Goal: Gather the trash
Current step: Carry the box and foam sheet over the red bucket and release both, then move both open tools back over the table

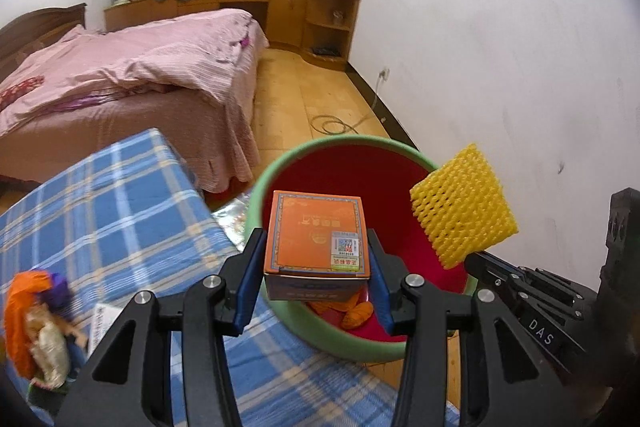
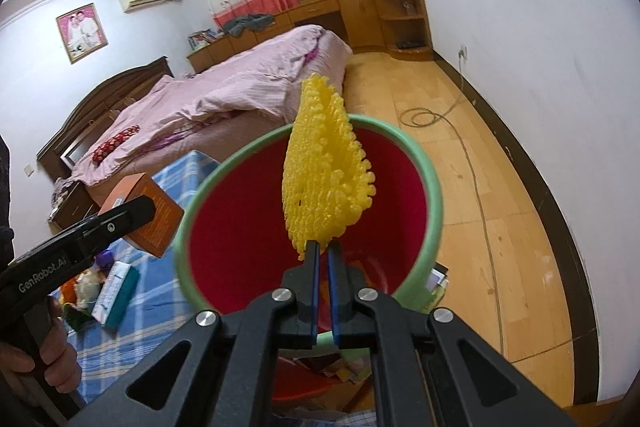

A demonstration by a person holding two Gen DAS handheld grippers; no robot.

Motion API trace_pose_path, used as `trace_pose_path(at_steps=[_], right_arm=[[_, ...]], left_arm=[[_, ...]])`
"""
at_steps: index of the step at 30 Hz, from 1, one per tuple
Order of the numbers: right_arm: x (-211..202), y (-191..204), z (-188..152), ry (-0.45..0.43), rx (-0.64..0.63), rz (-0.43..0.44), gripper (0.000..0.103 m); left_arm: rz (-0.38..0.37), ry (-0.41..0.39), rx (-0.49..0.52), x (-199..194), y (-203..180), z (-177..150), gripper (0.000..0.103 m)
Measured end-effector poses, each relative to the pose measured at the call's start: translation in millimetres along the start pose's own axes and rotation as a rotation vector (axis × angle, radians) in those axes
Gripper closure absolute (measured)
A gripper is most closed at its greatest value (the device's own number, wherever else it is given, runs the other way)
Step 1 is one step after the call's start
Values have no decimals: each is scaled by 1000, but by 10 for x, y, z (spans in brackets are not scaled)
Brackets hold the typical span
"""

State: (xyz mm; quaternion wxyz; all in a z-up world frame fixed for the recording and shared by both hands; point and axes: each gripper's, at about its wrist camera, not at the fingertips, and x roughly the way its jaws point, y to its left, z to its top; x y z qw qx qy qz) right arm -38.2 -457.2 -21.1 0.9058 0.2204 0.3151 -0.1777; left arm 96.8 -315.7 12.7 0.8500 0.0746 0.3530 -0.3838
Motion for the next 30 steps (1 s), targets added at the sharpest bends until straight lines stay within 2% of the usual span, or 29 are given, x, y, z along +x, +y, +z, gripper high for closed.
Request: trace_pose_path(at_steps=[5,7,9,11,14,18,28,30], right_arm=[[125,-98,-22,25,6,-12,94],[161,-125,-21,31,12,-13,94],[183,-137,-24,34,15,-12,84],[192,-143,-42,38,21,-5,77],[176,-151,-57,38,18,-2,76],[130,-140,-52,29,14,7,68],[-105,93,-45,-6,-12,43,65],[-154,157,-51,-13,-16,53,58]], left_arm=[[-4,22,8,155,-57,-15,55],[1,20,11,181,-56,-25,47],[11,14,14,193,-57,-36,42],[15,11,16,184,-68,-47,42],[10,13,7,174,-57,-46,42],[4,6,-4,87,-17,-62,42],[25,-2,-47,-255,159,-160,42],[36,-7,-56,-333,205,-185,42]])
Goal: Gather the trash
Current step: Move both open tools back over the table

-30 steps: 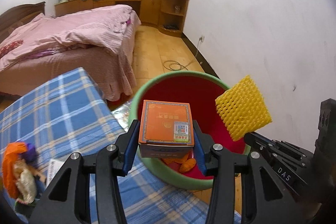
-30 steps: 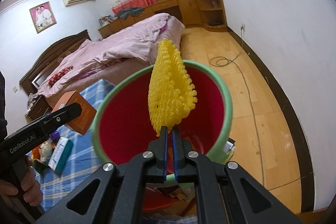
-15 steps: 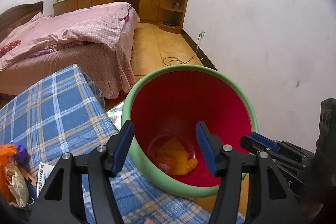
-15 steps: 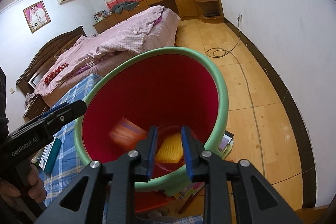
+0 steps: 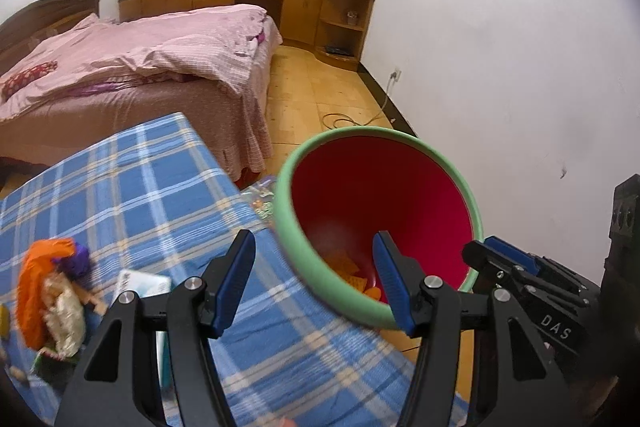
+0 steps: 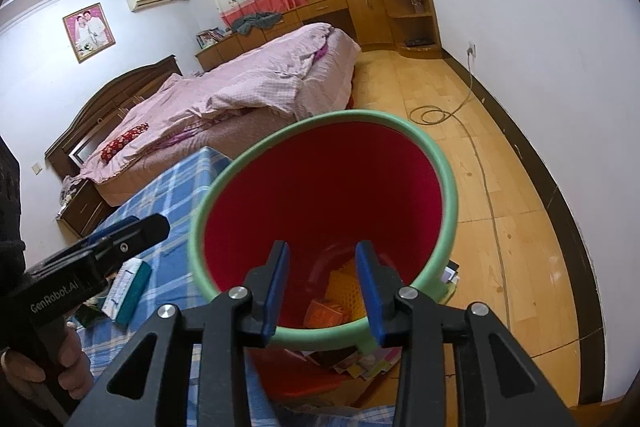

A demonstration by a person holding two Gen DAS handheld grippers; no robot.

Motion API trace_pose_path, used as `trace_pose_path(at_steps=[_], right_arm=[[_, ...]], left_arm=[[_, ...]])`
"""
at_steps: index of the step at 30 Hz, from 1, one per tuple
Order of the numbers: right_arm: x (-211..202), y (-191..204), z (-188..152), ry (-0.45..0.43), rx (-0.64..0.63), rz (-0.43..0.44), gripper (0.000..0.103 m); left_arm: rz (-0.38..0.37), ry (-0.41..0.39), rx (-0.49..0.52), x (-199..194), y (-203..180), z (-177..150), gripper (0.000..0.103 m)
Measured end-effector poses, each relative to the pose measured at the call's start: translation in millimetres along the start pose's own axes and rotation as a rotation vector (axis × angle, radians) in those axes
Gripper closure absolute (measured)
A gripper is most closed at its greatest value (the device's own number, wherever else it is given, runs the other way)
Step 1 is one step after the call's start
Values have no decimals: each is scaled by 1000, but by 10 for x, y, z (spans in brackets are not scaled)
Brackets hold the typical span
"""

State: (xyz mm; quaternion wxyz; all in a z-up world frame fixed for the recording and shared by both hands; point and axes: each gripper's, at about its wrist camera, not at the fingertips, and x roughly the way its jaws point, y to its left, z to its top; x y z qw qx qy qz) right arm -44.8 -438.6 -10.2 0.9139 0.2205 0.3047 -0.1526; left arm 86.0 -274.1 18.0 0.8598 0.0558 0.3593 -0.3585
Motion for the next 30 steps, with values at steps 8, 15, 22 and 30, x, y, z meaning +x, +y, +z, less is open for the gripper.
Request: trace_pose_path(at_steps=[8,15,22,30], right_arm=[[-39,234,-16,18,7,54,49],[-62,483,-41,26,-25,83,47],[-53,761,-66,38,-64,114,45],[24,1146,-94,60,-113,145,44]], left_arm=[[64,-25,-57,-340,334,-106,42],[122,-44,-116,-580,670,-197,42],[192,-73,-166,-847,1062,-303,42],[273,-90,-234,-1083,1534,-439,42]])
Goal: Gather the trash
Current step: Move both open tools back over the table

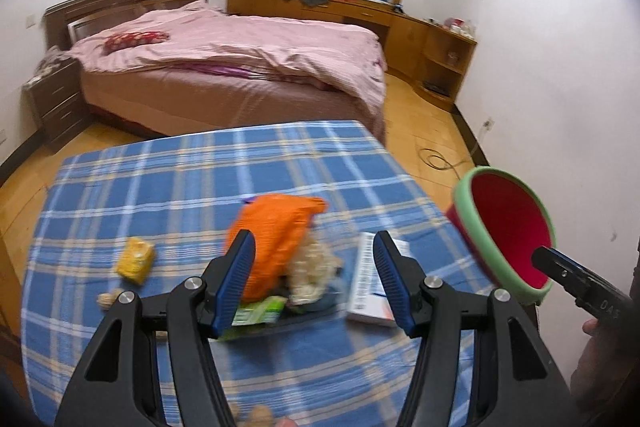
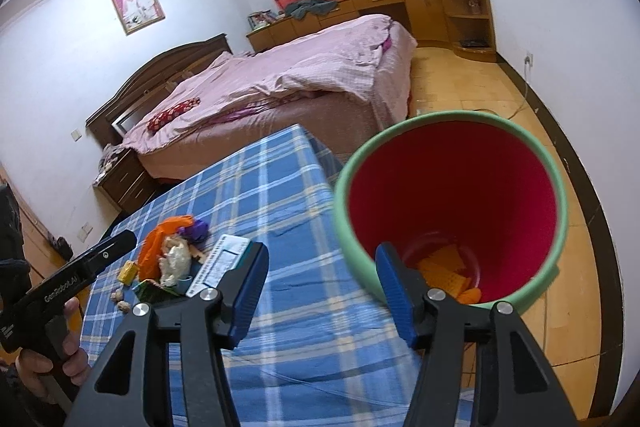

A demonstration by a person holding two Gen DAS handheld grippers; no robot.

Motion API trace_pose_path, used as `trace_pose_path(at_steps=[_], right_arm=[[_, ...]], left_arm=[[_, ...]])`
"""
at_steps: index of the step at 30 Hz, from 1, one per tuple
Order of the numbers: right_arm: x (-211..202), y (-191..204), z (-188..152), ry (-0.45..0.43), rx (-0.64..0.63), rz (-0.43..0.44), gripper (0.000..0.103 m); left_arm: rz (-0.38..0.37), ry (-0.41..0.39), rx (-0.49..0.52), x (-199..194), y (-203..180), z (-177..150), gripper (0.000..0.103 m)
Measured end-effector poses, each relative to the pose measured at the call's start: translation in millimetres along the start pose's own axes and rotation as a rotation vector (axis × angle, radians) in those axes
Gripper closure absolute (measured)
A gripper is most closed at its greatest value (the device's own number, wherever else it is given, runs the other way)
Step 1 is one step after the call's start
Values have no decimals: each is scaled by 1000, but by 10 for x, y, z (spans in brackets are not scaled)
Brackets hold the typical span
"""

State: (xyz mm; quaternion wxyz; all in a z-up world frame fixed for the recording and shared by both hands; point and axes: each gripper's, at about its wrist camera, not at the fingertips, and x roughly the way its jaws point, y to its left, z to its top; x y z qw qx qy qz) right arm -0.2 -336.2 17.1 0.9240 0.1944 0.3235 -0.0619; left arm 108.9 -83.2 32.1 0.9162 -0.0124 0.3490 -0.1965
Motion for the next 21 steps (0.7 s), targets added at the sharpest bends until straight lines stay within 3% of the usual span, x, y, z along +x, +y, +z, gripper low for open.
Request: trace_pose_path(at_steps=[11,21], right_arm=[[306,451,-10,56,-59,35,43],[521,839,40,86,-118,53,42]], left_arm=[[131,6,-61,0,698,-21,42],[232,77,-123,284,1314,-106,42]])
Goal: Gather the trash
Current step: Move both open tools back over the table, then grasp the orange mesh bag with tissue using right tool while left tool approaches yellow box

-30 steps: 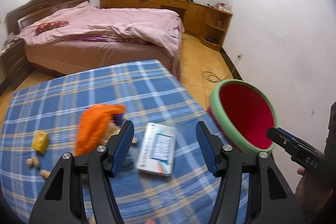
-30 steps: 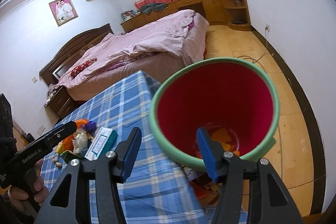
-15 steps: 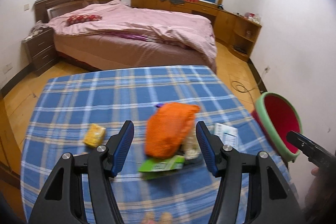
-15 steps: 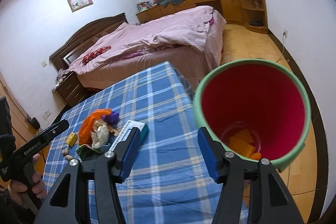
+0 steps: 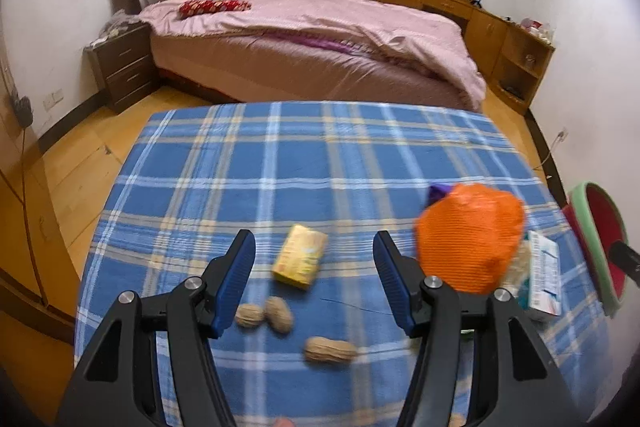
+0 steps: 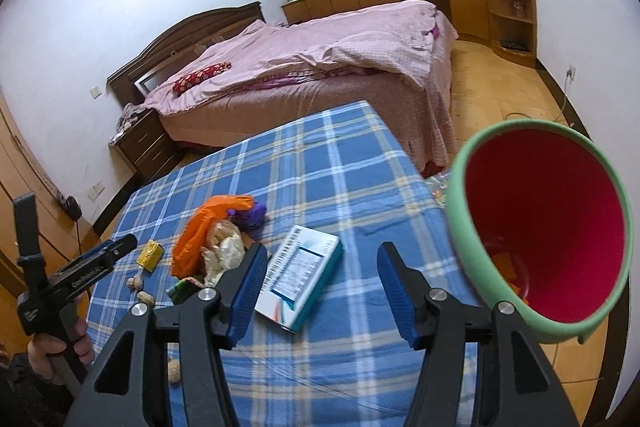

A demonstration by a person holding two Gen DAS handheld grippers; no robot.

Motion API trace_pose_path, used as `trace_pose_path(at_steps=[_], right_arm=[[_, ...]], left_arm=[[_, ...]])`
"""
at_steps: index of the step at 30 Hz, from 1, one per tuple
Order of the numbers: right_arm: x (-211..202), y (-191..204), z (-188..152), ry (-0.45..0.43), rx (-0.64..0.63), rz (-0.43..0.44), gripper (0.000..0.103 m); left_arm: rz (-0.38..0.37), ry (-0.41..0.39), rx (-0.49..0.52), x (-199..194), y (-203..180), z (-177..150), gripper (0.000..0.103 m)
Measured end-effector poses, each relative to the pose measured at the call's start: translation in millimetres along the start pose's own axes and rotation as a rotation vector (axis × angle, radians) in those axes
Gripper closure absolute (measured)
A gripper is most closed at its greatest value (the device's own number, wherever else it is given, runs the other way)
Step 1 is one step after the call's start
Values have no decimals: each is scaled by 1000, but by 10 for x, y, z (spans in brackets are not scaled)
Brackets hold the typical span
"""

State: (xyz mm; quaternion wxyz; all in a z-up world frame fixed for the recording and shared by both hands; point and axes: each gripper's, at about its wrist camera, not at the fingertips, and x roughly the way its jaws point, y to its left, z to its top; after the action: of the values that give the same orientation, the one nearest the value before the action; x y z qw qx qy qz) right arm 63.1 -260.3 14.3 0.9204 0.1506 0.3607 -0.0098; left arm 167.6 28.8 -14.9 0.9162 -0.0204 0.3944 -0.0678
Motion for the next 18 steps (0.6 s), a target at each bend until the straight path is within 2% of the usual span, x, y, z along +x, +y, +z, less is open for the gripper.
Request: trace_pose_path(at_steps=[7,17,18], right_arm=[[201,340,84,18,-51,23,40],[552,748,191,56,-113,60,38],[591,788,199,61,-120,61,38]], left_arm=[[-17,37,-25,211,145,-60,42],[-27,49,-29,343,194,-94,42],[-25,50,-38,356,214,-91,44]])
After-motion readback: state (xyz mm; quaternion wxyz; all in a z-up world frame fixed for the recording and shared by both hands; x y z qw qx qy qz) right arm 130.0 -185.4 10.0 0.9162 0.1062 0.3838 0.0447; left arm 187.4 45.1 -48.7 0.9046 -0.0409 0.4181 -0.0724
